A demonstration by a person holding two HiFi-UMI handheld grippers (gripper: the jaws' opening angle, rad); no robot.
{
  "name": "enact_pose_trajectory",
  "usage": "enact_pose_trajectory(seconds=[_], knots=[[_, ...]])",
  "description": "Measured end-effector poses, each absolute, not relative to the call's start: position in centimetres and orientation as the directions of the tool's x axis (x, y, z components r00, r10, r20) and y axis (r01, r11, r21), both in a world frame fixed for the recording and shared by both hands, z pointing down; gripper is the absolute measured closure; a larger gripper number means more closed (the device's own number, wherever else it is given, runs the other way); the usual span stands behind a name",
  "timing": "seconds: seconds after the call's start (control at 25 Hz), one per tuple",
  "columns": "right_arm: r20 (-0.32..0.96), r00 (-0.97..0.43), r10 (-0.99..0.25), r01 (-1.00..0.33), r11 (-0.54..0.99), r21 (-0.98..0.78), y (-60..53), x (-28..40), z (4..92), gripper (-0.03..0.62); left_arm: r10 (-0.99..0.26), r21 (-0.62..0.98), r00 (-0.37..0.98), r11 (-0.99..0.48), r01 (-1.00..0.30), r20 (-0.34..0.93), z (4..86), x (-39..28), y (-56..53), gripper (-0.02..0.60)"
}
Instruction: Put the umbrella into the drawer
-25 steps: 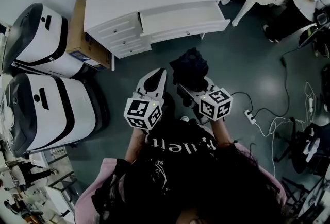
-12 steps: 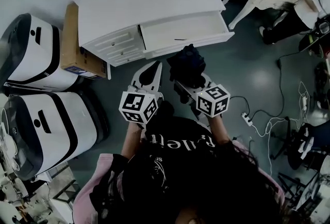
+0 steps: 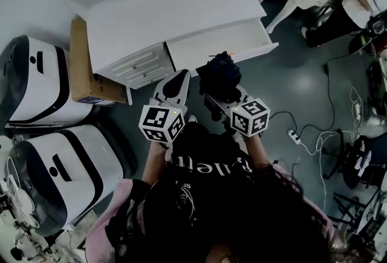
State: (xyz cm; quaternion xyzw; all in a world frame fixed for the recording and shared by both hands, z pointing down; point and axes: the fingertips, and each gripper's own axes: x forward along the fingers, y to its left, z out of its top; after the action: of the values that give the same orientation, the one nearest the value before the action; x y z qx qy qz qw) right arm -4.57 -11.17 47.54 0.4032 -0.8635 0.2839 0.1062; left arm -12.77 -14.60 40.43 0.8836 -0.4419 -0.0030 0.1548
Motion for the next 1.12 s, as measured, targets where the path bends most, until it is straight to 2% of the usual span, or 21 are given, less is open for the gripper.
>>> enact_pose_trajectory(seconds=[0.56, 1.12], knots=[[0.478, -0.59, -0.651, -0.806, 0.434, -0.403, -16.5, -1.3, 49.9, 0.317, -0.743, 0.315, 0.645, -0.577, -0.753, 0.18, 42.9, -10.9, -19.8, 0.56], [0.567, -0.647, -0.51, -0.74, 0.6, -0.304, -30.1, 3.9, 52.5, 0.318, -0.837, 0.291, 0.5, -0.432, -0.854, 0.223, 43.3, -7.4, -30.9, 0.561]])
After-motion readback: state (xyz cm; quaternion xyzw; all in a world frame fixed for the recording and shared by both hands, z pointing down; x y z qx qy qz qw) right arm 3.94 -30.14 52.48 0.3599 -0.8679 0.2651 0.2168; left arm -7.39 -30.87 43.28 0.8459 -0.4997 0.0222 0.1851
